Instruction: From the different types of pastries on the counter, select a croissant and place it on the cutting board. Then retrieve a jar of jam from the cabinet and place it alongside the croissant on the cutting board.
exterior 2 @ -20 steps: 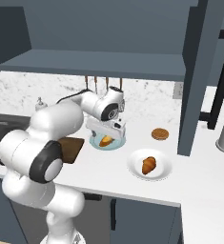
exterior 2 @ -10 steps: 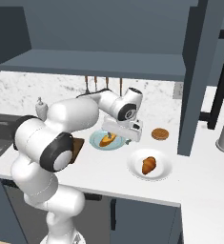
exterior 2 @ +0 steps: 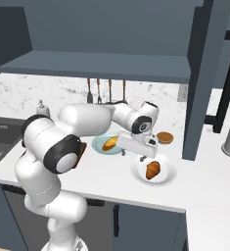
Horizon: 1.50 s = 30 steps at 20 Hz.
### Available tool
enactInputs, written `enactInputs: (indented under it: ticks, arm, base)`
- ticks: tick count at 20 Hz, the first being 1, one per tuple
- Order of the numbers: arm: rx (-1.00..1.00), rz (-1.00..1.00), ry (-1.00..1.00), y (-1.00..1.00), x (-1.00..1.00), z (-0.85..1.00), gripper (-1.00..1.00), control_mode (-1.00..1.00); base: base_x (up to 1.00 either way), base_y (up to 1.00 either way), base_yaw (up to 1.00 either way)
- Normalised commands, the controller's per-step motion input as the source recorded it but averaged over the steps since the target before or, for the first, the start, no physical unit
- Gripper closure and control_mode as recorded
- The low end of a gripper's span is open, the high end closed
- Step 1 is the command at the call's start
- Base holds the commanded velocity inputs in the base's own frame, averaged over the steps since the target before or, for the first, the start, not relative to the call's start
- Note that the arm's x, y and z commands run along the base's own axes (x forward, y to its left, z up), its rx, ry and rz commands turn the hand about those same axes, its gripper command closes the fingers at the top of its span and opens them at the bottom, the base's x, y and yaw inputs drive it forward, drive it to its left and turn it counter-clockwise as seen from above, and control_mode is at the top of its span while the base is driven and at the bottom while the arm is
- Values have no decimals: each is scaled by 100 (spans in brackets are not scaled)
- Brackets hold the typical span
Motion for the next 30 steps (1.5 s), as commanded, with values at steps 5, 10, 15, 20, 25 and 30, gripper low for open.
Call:
enactInputs:
  ticks: [5, 10, 15, 20, 25, 30]
  arm:
    - [-2, -1, 0, -15, -32, -29, -100, -100]
    - [0, 0, -2, -93, 14, 20, -100, -100]
    - [0, -1, 5, -24, 2, -19, -100, -100]
    - [0, -1, 0, 5, 10, -36, -100, -100]
    - [0, 0, 0, -12, 58, -2, -100, -100]
    - [0, 2, -2, -21, 4, 3, -100, -100]
  base:
    - [0, 0, 0]
    - [0, 0, 0]
    - [0, 0, 0]
    - [0, 0, 0]
    - [0, 0, 0]
    - [0, 0, 0]
